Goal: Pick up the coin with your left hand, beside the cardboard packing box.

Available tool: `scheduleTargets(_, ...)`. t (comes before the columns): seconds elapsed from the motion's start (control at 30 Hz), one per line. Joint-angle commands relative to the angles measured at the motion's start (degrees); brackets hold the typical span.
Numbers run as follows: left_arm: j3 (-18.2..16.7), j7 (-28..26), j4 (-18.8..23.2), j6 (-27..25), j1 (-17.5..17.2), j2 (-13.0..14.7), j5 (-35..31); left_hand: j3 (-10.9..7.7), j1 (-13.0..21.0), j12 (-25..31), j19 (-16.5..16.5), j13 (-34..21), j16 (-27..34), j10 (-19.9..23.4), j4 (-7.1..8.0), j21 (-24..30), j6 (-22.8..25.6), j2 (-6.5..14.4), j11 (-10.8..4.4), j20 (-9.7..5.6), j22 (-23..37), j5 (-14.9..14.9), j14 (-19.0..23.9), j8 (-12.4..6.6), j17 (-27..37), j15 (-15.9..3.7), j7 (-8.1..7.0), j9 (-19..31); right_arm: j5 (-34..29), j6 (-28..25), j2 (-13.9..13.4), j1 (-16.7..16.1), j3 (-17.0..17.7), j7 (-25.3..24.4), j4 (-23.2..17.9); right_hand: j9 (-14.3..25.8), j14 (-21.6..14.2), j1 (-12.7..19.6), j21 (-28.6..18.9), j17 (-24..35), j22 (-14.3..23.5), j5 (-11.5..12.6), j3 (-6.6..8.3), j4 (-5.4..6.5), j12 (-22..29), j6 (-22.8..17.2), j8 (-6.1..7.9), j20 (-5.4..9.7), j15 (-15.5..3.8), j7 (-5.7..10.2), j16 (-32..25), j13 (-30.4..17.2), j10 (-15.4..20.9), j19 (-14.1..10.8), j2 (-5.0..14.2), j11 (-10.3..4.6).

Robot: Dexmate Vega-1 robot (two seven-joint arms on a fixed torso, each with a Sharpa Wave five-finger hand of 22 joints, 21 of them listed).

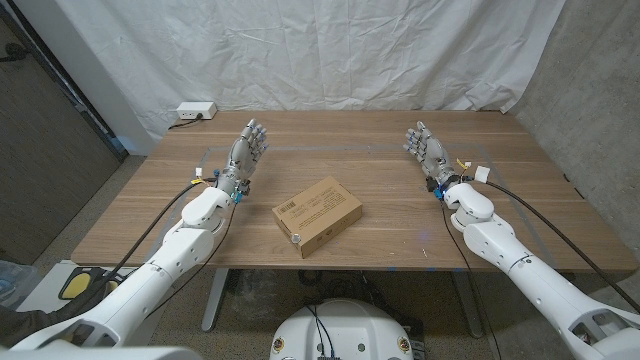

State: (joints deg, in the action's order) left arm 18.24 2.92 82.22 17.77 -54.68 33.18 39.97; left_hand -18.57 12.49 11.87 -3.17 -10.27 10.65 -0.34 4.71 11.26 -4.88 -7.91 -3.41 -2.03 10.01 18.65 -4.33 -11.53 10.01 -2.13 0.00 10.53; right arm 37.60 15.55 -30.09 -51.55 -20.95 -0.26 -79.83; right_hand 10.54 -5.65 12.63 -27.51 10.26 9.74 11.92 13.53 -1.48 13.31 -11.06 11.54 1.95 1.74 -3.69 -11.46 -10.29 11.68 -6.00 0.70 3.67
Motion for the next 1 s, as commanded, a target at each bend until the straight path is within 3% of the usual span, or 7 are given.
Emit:
scheduleTargets(0.03, -1.26, 0.70, 3.36, 1.72, -3.24, 2.08, -0.02, -0.11, 0.87, 0.32, 0.25, -0.28, 0.37, 0.33, -0.28, 0.54, 0.18, 0.31, 0.12, -4.41, 0.14, 0.33, 0.12, -0.35, 0.22, -0.12, 0.05, 0.09, -0.54, 0.60, -0.42, -1.54, 0.27, -1.28, -2.60, 0.31, -0.38, 0.44, 0.22, 0.14, 0.30, 0.52, 0.19, -0.23, -0.14, -0.76, 0.22, 2.40, 0.10, -0.03, -0.13, -0.06, 0.32, -0.61, -0.08, 0.00)
scheduleTargets(1.0, -1.47, -1.41, 7.90, 5.59, -7.76, 2.58, -3.12, -0.25, 1.97, 0.42, 0.79, -0.29, 0.46, 1.25, -0.71, 0.56, 1.05, 1.23, 0.21, -3.92, 0.15, 0.70, 1.17, -0.42, 0.24, 0.17, 0.30, 0.11, -0.29, 2.00, -1.54, -2.89, 1.33, -0.66, -3.94, 0.32, -0.99, 0.58, 0.89, 0.18, 0.34, 0.52, 0.10, -0.47, -0.20, -1.44, 0.24, 2.14, 0.11, 0.02, -0.01, -0.10, 1.02, -1.14, 0.11, 0.14)
